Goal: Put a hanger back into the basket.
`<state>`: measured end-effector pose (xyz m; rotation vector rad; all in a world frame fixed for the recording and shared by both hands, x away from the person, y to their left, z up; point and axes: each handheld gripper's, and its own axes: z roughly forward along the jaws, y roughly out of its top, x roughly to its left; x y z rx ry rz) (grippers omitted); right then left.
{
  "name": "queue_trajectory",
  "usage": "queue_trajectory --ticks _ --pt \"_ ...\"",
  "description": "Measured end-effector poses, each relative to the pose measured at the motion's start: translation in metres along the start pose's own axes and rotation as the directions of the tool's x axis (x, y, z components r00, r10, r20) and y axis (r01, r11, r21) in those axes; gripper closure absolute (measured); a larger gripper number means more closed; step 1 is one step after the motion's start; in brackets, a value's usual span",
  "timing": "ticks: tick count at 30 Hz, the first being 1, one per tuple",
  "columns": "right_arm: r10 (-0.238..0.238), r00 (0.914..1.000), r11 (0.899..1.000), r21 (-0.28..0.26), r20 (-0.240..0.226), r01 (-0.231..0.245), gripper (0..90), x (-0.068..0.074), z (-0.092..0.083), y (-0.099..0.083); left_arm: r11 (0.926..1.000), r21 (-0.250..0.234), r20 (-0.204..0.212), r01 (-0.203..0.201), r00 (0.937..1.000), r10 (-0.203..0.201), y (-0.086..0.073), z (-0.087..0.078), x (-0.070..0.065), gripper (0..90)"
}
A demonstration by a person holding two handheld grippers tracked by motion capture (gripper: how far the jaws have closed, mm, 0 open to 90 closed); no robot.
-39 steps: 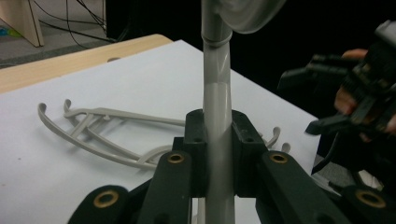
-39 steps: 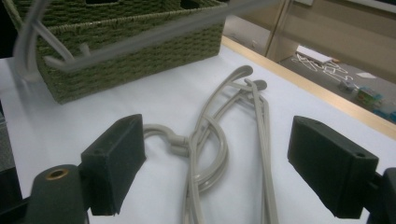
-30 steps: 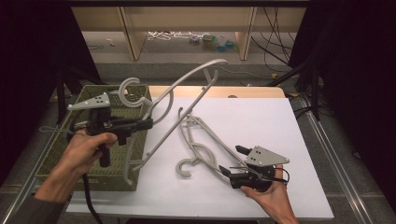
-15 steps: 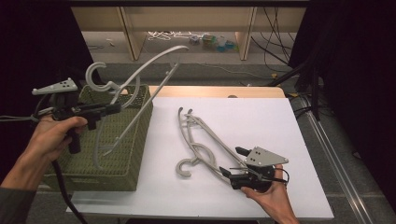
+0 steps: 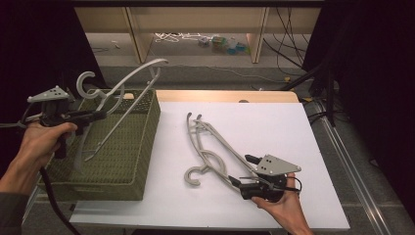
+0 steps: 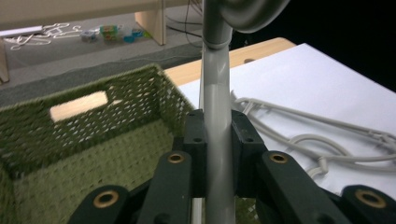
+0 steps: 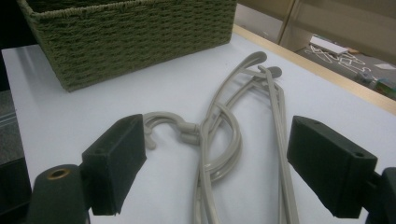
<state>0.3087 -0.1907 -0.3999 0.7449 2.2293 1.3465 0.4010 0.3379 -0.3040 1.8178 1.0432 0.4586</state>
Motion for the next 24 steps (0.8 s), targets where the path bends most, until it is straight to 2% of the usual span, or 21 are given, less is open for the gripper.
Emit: queue_trajectory --ticks 6,11,19,22,24 --pt "0.000 1.0000 1.000 0.013 -0.006 0.000 20.2 -0.001 0.000 0.000 0.9993 0.029 -0.002 0.024 0.9997 -0.024 -0.015 0.002 0.014 79.4" --pt "0.002 1.0000 1.000 0.005 -0.003 -0.002 20.2 -0.001 0.001 -0.001 0.9986 0.048 0.001 0.021 0.9998 -0.021 -0.023 0.000 0.021 79.4" --pt "0.001 1.0000 1.000 0.012 -0.007 -0.001 20.2 -0.001 -0.001 0.000 0.9959 0.090 -0.028 -0.004 0.9996 0.006 -0.032 -0.002 0.032 79.4" --pt "0.000 1.0000 1.000 0.010 -0.003 0.000 19.9 -0.002 0.000 0.000 0.9921 0.124 -0.052 -0.019 0.9983 0.026 -0.036 -0.002 0.034 79.4" --pt "0.000 1.0000 1.000 0.005 -0.002 0.000 19.9 -0.002 0.000 -0.001 0.9884 0.148 -0.052 -0.035 0.9977 0.043 -0.039 -0.002 0.037 79.4"
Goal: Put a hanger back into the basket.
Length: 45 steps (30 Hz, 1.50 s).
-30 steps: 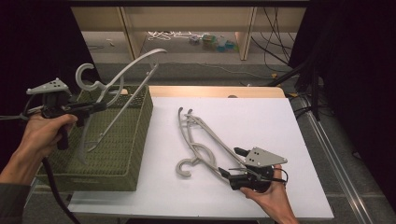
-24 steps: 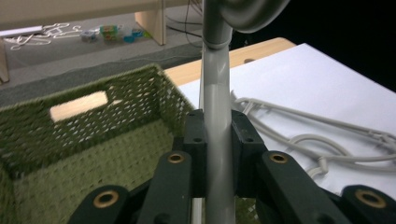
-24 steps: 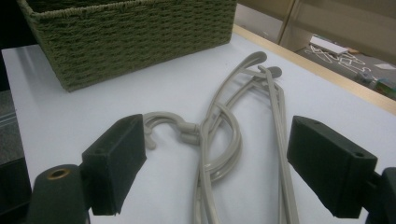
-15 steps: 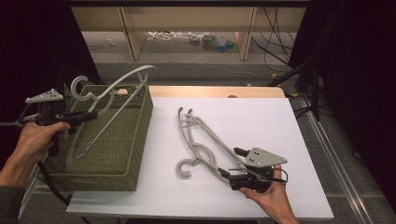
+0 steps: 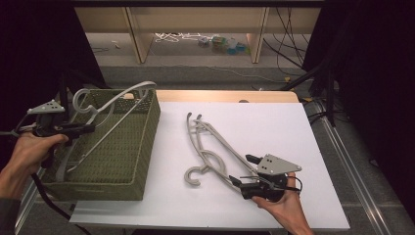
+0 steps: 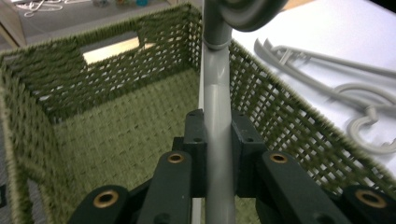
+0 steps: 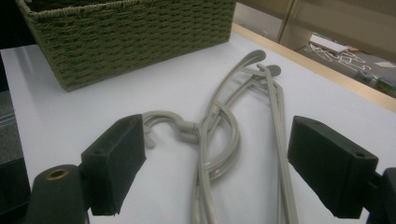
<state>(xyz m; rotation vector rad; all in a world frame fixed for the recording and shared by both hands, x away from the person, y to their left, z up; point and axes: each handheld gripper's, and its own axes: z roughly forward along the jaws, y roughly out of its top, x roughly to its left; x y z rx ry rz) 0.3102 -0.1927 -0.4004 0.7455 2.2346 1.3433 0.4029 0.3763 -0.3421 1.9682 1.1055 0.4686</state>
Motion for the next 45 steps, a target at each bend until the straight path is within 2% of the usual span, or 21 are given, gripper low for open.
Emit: queue_trajectory --ticks 7,10,11,14,16,19,24,29,35,38,39,42,44,45 --pt "0.015 0.9998 1.000 -0.009 0.011 -0.015 15.7 0.000 0.000 0.000 0.9993 0.034 -0.036 0.015 0.9992 -0.014 -0.010 0.002 0.009 79.3" --pt "0.017 0.9998 1.000 -0.006 0.010 -0.017 15.8 -0.001 -0.001 0.000 0.9990 0.041 -0.037 0.019 0.9992 -0.018 -0.014 0.004 0.011 79.4" --pt "0.022 0.9996 1.000 -0.022 0.019 -0.021 15.8 -0.001 -0.001 0.000 0.9987 0.049 -0.033 0.015 0.9994 -0.013 -0.015 0.005 0.012 79.4" --pt "0.020 0.9998 1.000 -0.009 0.010 -0.020 15.8 -0.002 -0.002 0.001 0.9972 0.074 -0.037 0.006 0.9993 -0.003 -0.016 0.009 0.011 79.4" --pt "0.020 0.9997 1.000 -0.013 0.013 -0.019 15.9 -0.001 -0.002 0.001 0.9928 0.116 -0.027 -0.029 0.9991 0.033 -0.015 0.009 0.013 79.3" --pt "0.016 0.9999 1.000 -0.011 0.005 -0.016 15.9 -0.001 -0.002 0.001 0.9894 0.141 -0.024 -0.033 0.9990 0.037 -0.015 0.012 0.014 79.3" --pt "0.016 0.9999 1.000 -0.009 0.003 -0.016 16.0 -0.001 -0.002 0.000 0.9869 0.161 -0.023 -0.009 0.9997 0.013 -0.020 0.021 0.019 79.3" --pt "0.013 0.9999 1.000 -0.015 0.009 -0.013 15.9 -0.001 0.000 -0.001 0.9833 0.182 -0.026 0.005 0.9997 -0.001 -0.021 0.034 0.017 79.1" --pt "0.008 1.0000 1.000 -0.004 -0.006 -0.008 16.0 0.000 0.000 0.000 0.9757 0.218 -0.059 0.027 0.9982 -0.014 -0.023 0.048 0.017 79.0" --pt "0.015 0.9999 1.000 -0.018 0.007 -0.015 16.0 -0.001 0.000 -0.001 0.9728 0.228 -0.080 0.040 0.9965 -0.022 -0.026 0.054 0.016 78.8" --pt "0.015 0.9999 1.000 -0.006 -0.001 -0.015 16.0 -0.002 -0.001 0.000 0.9696 0.241 -0.077 0.043 0.9968 -0.025 -0.027 0.055 0.017 78.8" --pt "0.011 0.9999 1.000 -0.010 -0.001 -0.011 16.0 -0.002 -0.002 -0.001 0.9622 0.269 -0.115 0.043 0.9933 -0.012 -0.030 0.054 0.021 78.6" --pt "0.014 0.9999 1.000 -0.006 -0.002 -0.014 16.0 -0.002 -0.001 0.000 0.9663 0.250 -0.110 0.062 0.9933 -0.035 -0.031 0.054 0.023 78.4" --pt "0.013 0.9999 1.000 -0.020 0.008 -0.012 16.0 -0.001 0.000 -0.001 0.9676 0.244 -0.111 0.065 0.9931 -0.039 -0.032 0.055 0.022 78.4"
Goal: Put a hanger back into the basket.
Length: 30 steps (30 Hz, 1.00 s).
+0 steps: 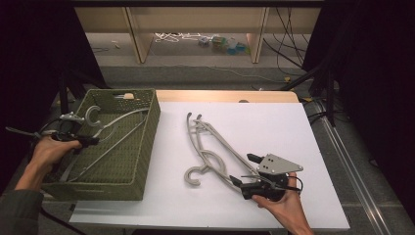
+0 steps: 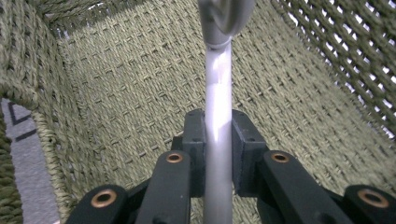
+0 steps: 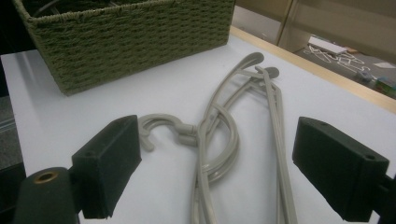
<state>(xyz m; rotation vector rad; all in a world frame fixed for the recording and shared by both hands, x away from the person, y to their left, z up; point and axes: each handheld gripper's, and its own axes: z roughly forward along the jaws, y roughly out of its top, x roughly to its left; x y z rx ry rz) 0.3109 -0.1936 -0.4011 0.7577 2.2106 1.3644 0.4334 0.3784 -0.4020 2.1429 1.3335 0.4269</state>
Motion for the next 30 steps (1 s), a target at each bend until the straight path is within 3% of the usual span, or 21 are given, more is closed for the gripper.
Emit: queue_trajectory --ticks 3,4,8,9,11,14,17,19,22,26,30 --pt "0.001 0.9999 1.000 0.016 -0.013 -0.001 16.0 0.000 -0.001 0.000 0.9996 0.024 -0.015 -0.016 0.9998 0.017 0.000 -0.002 0.003 78.4" --pt "0.001 0.9999 1.000 0.014 -0.011 -0.001 16.1 0.000 -0.001 0.000 0.9999 0.006 -0.020 0.009 0.9998 -0.009 0.000 -0.001 0.002 77.9" --pt "-0.001 1.0000 1.000 0.002 -0.003 0.001 16.1 0.000 0.000 0.000 0.9994 0.028 -0.081 0.021 0.9965 -0.019 -0.004 -0.001 0.008 75.3" --pt "0.003 1.0000 1.000 0.002 -0.003 -0.003 16.0 0.000 0.000 0.000 0.9988 -0.001 -0.089 0.048 0.9948 -0.048 -0.006 -0.001 0.011 74.5" --pt "0.001 1.0000 1.000 0.006 -0.005 -0.001 16.1 0.000 0.000 0.000 0.9967 -0.030 -0.089 0.075 0.9930 -0.078 -0.009 -0.001 0.014 74.5" --pt "0.002 0.9999 1.000 0.016 -0.012 -0.002 16.1 0.000 -0.001 0.000 0.9947 -0.029 -0.095 0.099 0.9904 -0.101 -0.013 -0.001 0.018 75.0" --pt "0.000 0.9999 1.000 0.018 -0.013 0.001 16.1 0.000 0.000 0.000 0.9938 0.007 -0.099 0.111 0.9889 -0.110 -0.013 -0.004 0.020 72.1" --pt "0.000 0.9999 1.000 0.019 -0.014 0.000 16.1 0.000 0.000 0.000 0.9919 -0.030 -0.093 0.123 0.9877 -0.125 -0.015 -0.001 0.020 71.2" --pt "0.003 0.9999 1.000 0.015 -0.011 -0.003 16.1 0.000 0.000 0.000 0.9865 -0.034 -0.116 0.160 0.9797 -0.163 -0.014 -0.002 0.020 62.6" --pt "0.004 1.0000 1.000 0.016 -0.006 -0.004 16.1 -0.001 -0.001 0.000 0.9835 -0.060 -0.146 0.171 0.9731 -0.178 -0.014 -0.009 0.018 51.8" --pt "0.008 1.0000 1.000 0.005 0.001 -0.008 16.1 -0.001 0.000 -0.001 0.9811 -0.110 -0.151 0.159 0.9729 -0.175 -0.011 -0.023 0.013 45.1"
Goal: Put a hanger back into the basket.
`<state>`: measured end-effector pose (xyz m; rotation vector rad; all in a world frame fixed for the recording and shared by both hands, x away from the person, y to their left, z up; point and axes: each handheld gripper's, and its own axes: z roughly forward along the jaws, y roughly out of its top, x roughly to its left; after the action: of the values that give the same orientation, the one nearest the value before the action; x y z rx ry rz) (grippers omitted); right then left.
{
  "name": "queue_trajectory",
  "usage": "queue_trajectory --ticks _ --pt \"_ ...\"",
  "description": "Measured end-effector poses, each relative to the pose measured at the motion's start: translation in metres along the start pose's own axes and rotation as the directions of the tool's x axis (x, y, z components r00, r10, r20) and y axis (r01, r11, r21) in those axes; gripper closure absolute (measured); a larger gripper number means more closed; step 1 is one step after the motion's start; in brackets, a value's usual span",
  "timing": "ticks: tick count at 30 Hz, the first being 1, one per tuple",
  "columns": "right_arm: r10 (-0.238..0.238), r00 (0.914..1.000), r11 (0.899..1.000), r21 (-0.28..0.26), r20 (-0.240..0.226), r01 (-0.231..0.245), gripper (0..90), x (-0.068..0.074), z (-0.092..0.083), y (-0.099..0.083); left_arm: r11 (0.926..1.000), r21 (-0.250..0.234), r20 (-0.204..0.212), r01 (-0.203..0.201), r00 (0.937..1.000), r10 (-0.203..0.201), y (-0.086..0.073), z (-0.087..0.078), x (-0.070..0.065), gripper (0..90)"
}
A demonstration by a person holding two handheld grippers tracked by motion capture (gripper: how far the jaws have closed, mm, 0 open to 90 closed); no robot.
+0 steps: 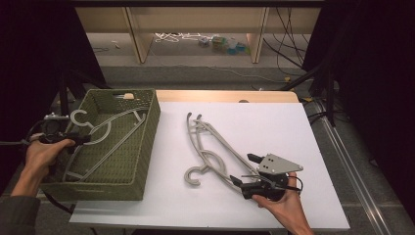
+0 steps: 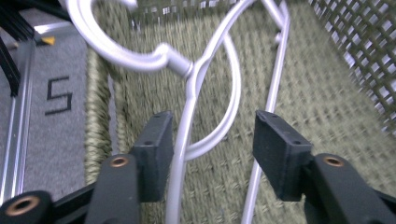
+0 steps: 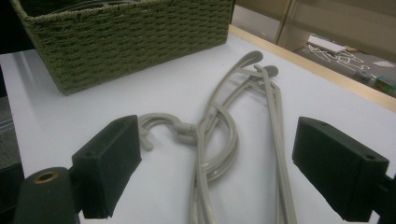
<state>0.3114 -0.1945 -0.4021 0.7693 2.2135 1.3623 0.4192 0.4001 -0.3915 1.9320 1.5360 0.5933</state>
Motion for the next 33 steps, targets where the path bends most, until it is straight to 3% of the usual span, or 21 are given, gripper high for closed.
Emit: queue_trajectory --ticks 3,7,8,10,13,17,21,25,27,28,30,33 --pt "-0.002 1.0000 1.000 0.013 -0.008 0.002 16.1 0.000 -0.001 0.001 0.9990 -0.044 -0.017 0.011 0.9998 -0.012 0.004 -0.014 -0.004 39.5" --pt "-0.005 1.0000 1.000 0.000 0.001 0.005 16.0 0.000 0.001 -0.001 0.9924 -0.121 -0.023 0.023 0.9994 -0.026 0.008 -0.036 -0.008 35.2" --pt "-0.004 1.0000 1.000 0.012 -0.007 0.004 16.0 -0.001 0.000 0.000 0.9891 -0.142 -0.016 0.039 0.9990 -0.042 0.009 -0.041 -0.010 34.3" --pt "0.003 1.0000 1.000 0.012 -0.006 -0.003 16.0 -0.001 0.000 -0.001 0.9849 -0.169 0.002 0.037 0.9993 -0.037 0.010 -0.053 -0.015 32.4" --pt "0.002 1.0000 1.000 0.015 -0.006 -0.002 16.0 -0.001 0.000 -0.001 0.9808 -0.194 0.047 0.013 0.9989 -0.004 0.010 -0.068 -0.030 28.7" --pt "0.001 1.0000 1.000 0.016 -0.008 -0.001 16.0 -0.001 0.001 -0.002 0.9677 -0.252 0.116 -0.007 0.9925 0.037 0.007 -0.083 -0.058 26.3" --pt "0.007 1.0000 1.000 0.020 -0.005 -0.007 16.0 -0.001 0.001 -0.003 0.9548 -0.297 0.184 -0.010 0.9806 0.068 0.003 -0.095 -0.086 24.4" --pt "0.007 1.0000 1.000 0.011 -0.006 -0.007 16.0 -0.002 0.002 -0.003 0.9403 -0.339 0.226 -0.027 0.9680 0.109 -0.001 -0.108 -0.114 22.4" --pt "0.008 0.9999 1.000 0.018 -0.009 -0.007 16.0 -0.002 0.002 -0.004 0.9322 -0.361 0.254 -0.027 0.9590 0.126 -0.005 -0.112 -0.129 22.2" --pt "0.010 0.9999 1.000 0.021 -0.010 -0.009 16.0 -0.002 0.002 -0.004 0.9377 -0.347 0.286 -0.007 0.9516 0.113 -0.007 -0.114 -0.138 21.5" --pt "0.014 0.9998 1.000 0.021 -0.013 -0.014 16.0 -0.002 0.002 -0.005 0.9299 -0.362 0.288 -0.063 0.9412 0.176 -0.011 -0.113 -0.150 20.0" --pt "0.014 0.9999 1.000 0.011 -0.006 -0.014 16.0 -0.002 0.003 -0.006 0.9254 -0.376 0.339 -0.051 0.9218 0.189 -0.016 -0.107 -0.172 19.7"
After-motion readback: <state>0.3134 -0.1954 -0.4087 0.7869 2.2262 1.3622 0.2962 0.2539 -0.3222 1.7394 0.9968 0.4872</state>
